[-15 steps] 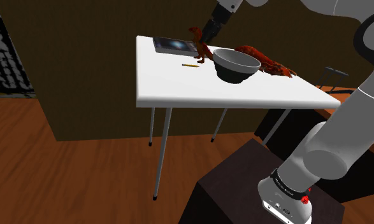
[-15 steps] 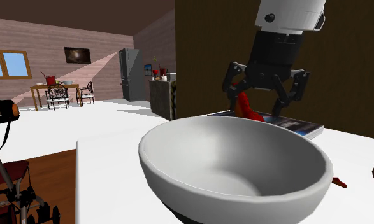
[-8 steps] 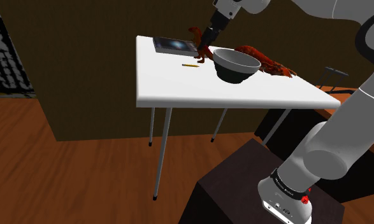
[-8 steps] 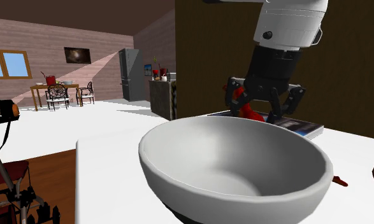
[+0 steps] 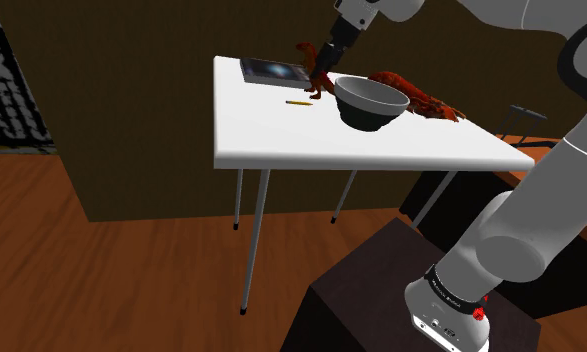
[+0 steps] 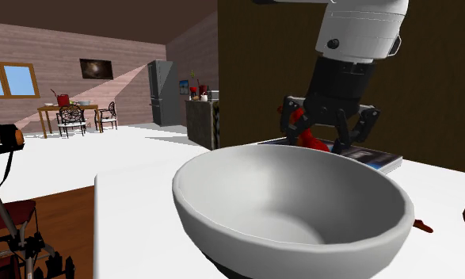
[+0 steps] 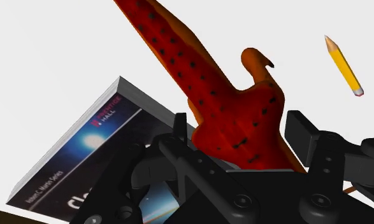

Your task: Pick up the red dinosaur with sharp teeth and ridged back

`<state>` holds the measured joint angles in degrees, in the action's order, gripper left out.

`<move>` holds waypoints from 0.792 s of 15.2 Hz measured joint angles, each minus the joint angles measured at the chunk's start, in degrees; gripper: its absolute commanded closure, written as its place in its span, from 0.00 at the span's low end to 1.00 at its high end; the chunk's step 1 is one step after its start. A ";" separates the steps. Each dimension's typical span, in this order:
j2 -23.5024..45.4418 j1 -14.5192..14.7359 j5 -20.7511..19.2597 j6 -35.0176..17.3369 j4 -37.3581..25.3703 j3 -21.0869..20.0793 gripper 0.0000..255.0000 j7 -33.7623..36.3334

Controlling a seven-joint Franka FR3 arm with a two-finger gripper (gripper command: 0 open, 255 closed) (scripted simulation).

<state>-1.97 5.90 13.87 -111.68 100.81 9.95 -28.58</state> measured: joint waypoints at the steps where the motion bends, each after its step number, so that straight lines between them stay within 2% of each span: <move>1: 0.04 -0.01 -0.02 0.40 -0.35 0.02 1.00 0.04; 12: 1.34 -0.21 -0.31 8.60 -9.90 0.24 1.00 1.63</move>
<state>-0.63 5.69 13.57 -103.07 90.91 10.19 -26.95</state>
